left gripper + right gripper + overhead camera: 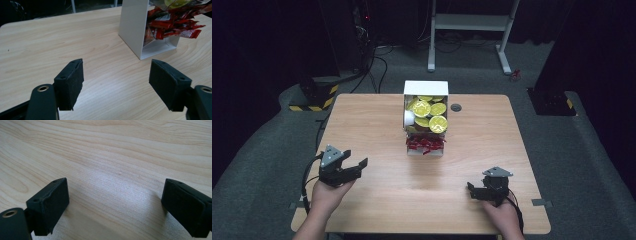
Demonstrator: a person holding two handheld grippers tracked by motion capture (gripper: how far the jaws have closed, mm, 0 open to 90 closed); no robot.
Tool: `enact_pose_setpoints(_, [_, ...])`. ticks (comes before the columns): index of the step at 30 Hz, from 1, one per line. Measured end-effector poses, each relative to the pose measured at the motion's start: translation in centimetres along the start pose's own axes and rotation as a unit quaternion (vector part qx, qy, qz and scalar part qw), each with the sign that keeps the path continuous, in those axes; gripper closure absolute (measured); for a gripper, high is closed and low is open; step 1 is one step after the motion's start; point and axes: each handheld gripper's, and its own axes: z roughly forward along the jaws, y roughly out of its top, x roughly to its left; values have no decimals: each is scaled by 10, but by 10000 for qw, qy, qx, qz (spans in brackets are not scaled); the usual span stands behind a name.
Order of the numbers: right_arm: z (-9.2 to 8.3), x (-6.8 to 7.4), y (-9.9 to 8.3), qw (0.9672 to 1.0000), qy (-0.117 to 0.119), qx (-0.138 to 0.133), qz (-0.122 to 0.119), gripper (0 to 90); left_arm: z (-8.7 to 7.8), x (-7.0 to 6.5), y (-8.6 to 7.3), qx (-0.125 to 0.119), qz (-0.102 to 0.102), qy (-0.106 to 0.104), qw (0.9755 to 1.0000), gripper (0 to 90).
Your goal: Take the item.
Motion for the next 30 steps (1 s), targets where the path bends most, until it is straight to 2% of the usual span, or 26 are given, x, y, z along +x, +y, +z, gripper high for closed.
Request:
enact_pose_setpoints(9, [-1,0,-1,10000,-11,-1,12,76,11,-15,16,-76,76,-159,9998,290])
enact_pose_setpoints(16, [-1,1,0,10000,-8,6,46,76,11,-23,25,-210,29,-249,9995,289])
enact_pose_setpoints(19, [-1,1,-1,10000,-9,5,44,76,10,-27,28,-233,68,-275,9993,285])
enact_pose_setpoints(30, [-1,1,-1,10000,-10,4,43,76,9,-32,41,-391,113,-392,9984,288])
